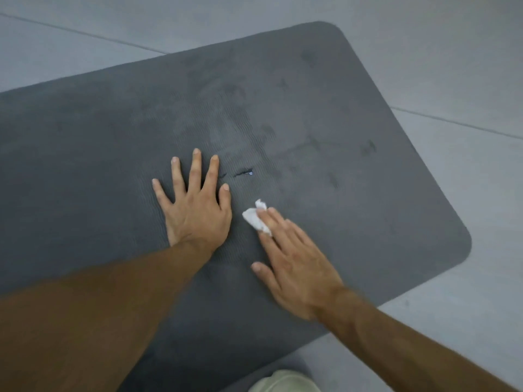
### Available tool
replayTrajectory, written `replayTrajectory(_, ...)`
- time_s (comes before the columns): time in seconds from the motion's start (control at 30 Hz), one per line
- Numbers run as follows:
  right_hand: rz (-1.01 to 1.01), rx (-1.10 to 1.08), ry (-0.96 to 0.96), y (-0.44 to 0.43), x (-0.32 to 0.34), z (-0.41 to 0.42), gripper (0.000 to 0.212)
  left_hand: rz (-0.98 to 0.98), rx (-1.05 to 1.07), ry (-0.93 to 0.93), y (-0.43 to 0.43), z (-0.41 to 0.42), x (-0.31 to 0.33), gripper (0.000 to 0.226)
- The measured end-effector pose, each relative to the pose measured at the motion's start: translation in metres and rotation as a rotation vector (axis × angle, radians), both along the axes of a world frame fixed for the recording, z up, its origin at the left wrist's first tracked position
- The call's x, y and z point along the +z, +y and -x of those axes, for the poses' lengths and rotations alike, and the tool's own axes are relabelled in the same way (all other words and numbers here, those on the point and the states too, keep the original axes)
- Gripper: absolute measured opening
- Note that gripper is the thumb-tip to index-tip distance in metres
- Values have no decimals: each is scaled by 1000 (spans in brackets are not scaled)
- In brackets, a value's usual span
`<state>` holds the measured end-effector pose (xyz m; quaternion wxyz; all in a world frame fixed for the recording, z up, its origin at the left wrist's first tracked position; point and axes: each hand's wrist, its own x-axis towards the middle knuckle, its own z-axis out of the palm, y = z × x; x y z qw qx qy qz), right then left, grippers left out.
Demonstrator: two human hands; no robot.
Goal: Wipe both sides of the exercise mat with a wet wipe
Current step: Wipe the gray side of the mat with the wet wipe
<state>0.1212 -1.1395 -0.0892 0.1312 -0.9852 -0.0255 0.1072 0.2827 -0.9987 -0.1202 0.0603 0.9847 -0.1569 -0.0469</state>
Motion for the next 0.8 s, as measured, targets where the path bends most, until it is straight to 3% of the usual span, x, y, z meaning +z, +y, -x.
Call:
replayTrajectory(0.1, -14, 150, 32, 21, 1, 28, 67, 5, 1, 2, 0, 0, 1, 60)
replayTrajectory(0.2, 68, 159, -16, 7, -4, 33, 65, 18, -20, 21, 0, 1, 3, 58)
replayTrajectory(0.4, 187, -359, -34, -85, -7, 15, 71, 20, -52, 46, -6, 20, 6, 60)
replayTrajectory(0.5, 144, -427, -11, -101, -3, 15, 75, 27, -52, 47, -15, 45, 5, 61)
replayTrajectory(0.8, -29, -22, 36, -3, -1, 60, 70, 28, -56, 25, -19, 56, 0, 59)
